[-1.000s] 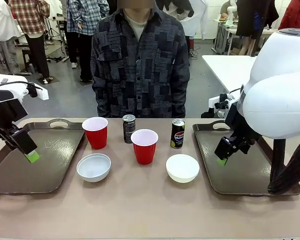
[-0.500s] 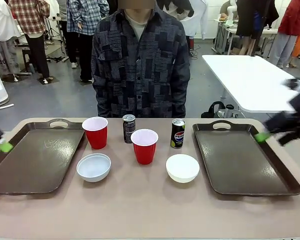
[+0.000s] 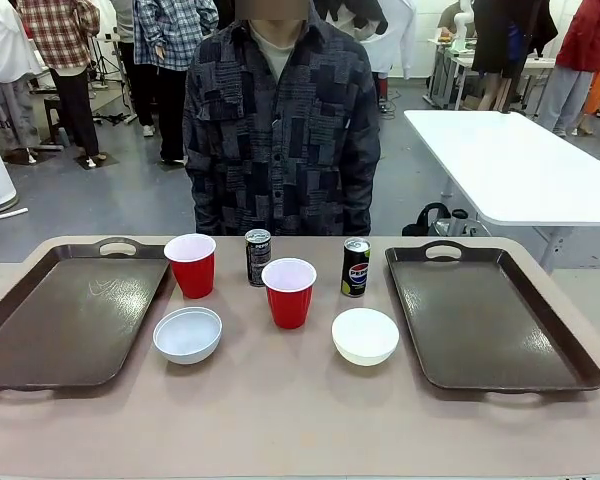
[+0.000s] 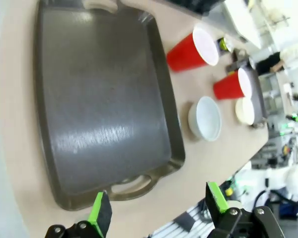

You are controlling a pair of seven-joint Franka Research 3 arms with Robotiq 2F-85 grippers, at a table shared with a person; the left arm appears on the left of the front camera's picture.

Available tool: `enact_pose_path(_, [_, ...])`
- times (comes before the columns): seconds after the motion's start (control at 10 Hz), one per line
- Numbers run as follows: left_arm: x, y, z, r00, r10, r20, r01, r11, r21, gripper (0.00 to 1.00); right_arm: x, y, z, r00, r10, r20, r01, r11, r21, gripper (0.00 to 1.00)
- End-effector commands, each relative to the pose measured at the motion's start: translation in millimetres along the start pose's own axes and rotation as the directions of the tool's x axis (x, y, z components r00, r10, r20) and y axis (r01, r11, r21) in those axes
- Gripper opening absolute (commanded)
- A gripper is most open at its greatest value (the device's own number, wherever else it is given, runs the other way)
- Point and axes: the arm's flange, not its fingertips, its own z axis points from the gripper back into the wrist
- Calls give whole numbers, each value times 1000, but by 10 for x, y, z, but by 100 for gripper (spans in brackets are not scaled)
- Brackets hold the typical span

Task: Prepare tableware on both trays.
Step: Pick up a Picnic Bowl from the table and place it on a Handle tray.

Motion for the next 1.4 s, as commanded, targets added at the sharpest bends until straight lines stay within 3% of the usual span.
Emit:
enact_pose_path(0.0, [42,33,151,996,1,92,4,998,-56,100,-129,-76,-236,999,-6,33,3,996,91,100])
enact_pose_path(0.6, [17,399,485,983,80,163,-69,995,-71,100,-291,-292,126,988,-60,140,41,990,134,100])
enact_pose_path(1.3, [8,257,382,986,64,153,-58,997,-46,100,-254,-319,84,990,-60,125,43,991,130,100])
